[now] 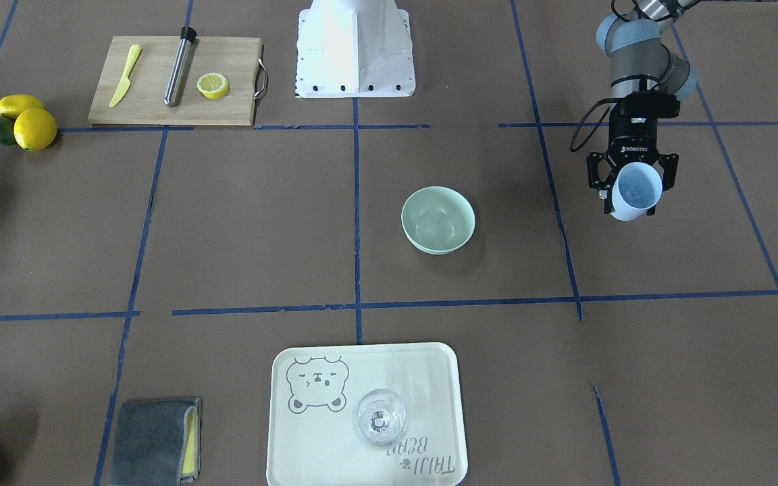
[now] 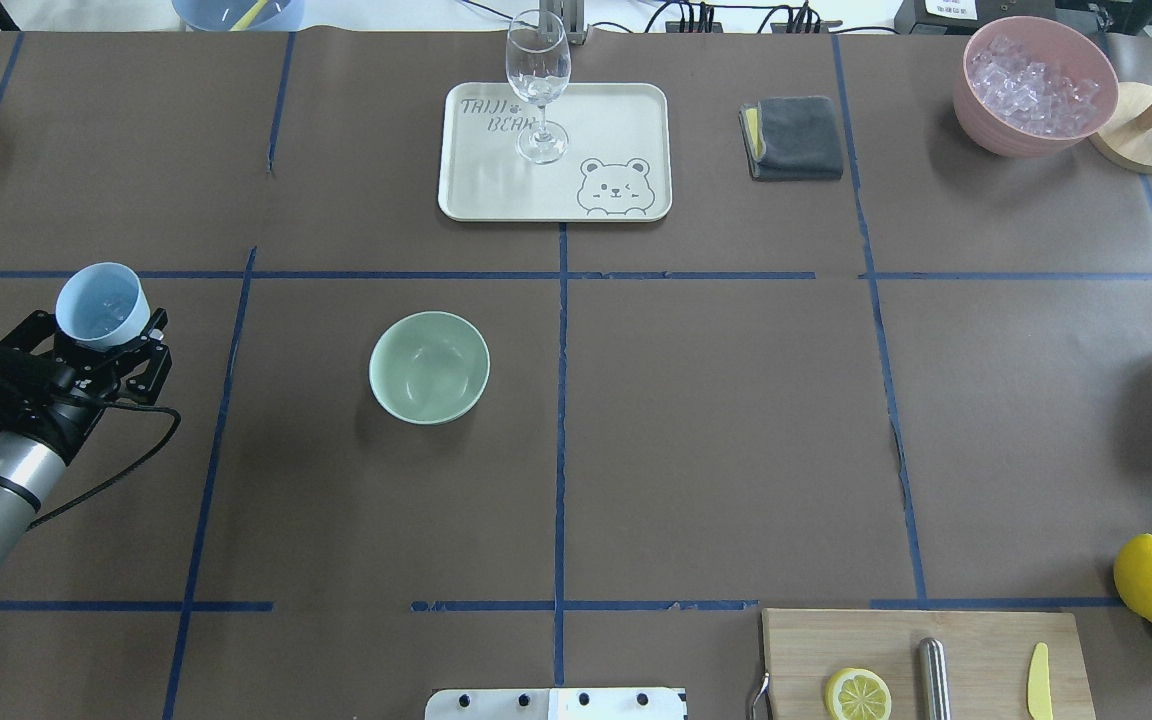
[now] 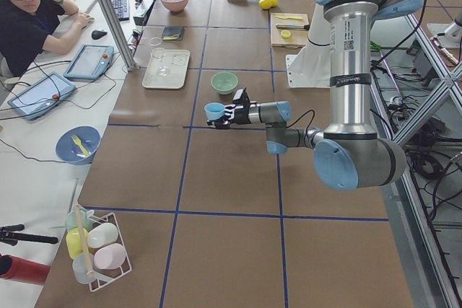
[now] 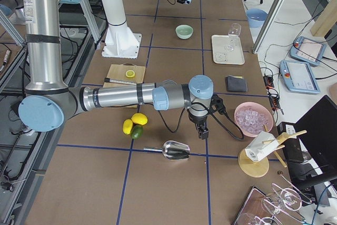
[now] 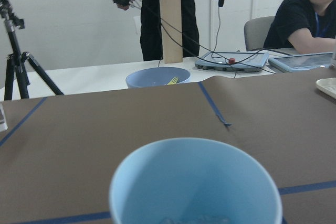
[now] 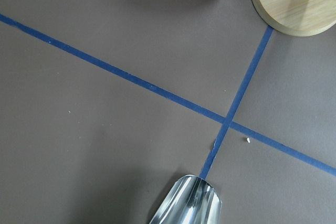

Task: Pour ice into bowl

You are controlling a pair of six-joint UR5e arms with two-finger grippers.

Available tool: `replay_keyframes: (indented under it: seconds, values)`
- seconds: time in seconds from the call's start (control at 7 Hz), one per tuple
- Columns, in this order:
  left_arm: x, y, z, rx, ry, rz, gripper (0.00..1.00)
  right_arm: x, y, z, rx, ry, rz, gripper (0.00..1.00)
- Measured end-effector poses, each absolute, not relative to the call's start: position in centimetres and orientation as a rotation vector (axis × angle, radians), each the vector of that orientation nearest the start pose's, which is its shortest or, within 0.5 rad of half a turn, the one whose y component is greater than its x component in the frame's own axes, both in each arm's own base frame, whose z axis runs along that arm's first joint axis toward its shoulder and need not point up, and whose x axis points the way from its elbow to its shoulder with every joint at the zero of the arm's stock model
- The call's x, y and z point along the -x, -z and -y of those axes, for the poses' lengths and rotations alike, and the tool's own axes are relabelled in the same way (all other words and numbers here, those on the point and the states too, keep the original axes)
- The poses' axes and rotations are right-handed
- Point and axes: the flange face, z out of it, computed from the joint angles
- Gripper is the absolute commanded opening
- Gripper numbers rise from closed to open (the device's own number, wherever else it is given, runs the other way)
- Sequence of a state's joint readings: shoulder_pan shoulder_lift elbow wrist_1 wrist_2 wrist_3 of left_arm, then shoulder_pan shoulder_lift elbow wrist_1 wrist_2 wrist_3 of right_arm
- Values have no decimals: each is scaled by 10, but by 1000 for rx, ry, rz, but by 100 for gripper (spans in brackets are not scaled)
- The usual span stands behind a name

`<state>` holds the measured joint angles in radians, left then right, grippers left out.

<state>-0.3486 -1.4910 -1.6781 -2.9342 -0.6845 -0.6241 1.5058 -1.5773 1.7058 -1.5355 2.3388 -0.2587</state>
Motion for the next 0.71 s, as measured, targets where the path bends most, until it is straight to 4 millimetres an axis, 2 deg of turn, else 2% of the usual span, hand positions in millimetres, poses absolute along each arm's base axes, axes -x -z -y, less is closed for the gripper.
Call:
replay_keyframes:
  seconds: [0.14,0.43,0.71]
  values:
    - [-361,-460,354,-1370,77,-557,0,-34,-598,494,-219,362,753,100]
    - [-410,-418,368,-1363,-61,-445,0,-43,-614,478,-191,329,754,100]
    - [-443,-399,377,-1347,-224,-289,0,-50,-624,467,-176,304,757,100]
